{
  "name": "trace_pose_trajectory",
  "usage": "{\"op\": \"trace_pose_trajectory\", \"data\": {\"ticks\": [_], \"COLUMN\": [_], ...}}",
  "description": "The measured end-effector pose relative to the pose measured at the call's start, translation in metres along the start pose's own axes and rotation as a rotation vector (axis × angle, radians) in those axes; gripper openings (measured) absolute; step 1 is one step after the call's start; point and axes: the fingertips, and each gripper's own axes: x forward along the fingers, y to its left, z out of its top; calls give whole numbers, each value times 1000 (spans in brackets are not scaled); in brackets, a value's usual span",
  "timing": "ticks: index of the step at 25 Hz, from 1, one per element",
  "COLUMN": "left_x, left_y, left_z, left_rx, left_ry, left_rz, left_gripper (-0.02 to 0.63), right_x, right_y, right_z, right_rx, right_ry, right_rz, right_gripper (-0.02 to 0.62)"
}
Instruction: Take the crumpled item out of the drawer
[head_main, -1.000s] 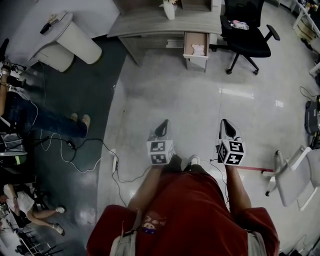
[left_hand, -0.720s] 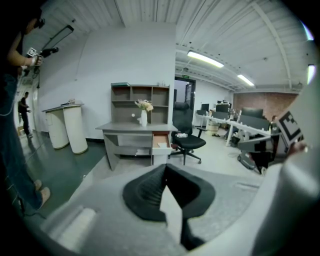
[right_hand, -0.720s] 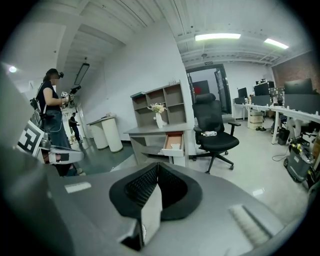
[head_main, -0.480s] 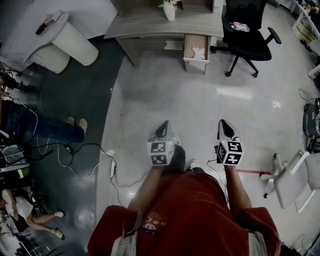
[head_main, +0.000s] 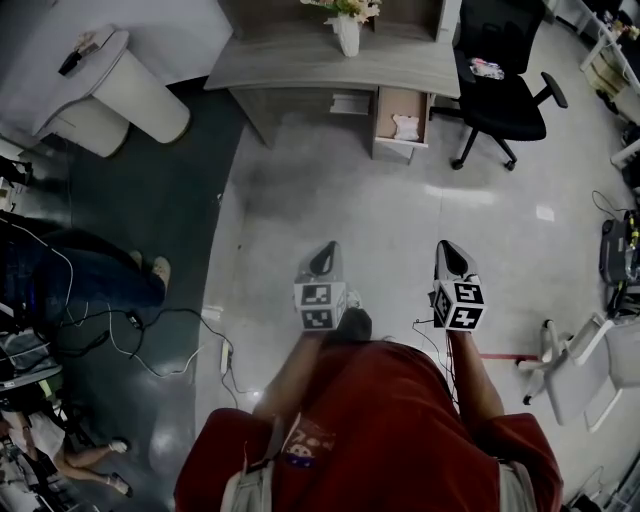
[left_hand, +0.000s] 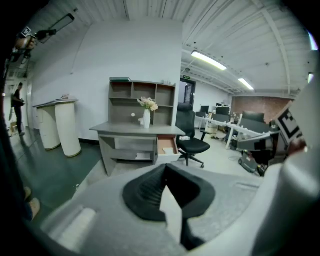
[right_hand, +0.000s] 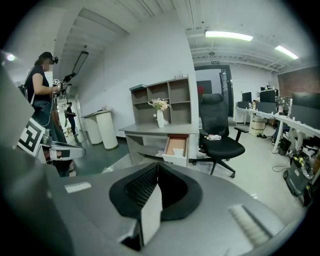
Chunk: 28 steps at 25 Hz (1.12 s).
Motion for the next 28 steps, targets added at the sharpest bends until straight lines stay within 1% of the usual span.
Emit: {"op": "trace_pose_trajectory", "data": {"ticks": [5,9,13,18,23,28], "left_x": [28,46,63,80,90,106], "left_y": [32,57,82,107,121,125], "left_z": [24,41,47,54,53,57], "left_rx": [-7,6,23,43,38,36], "left_ry": [-10,-23,-23,-19,-20,-18], "left_rz": [-27,-38,-48,-47,-56,-60], "left_gripper": [-2,-2,-2,-2,-2,-2], "right_x": [39,67,92,114,127,140], "right_y": [12,24,35,38,43,36], "right_z": [22,37,42,51,53,57], "right_rx": [-5,-17,-1,-1,11,10], "right_ry": [0,-3,10,2,5,5], "right_rz": [-17,-25,-35,-63,-73,-81], "right_gripper": [2,2,2,2,2,2]}}
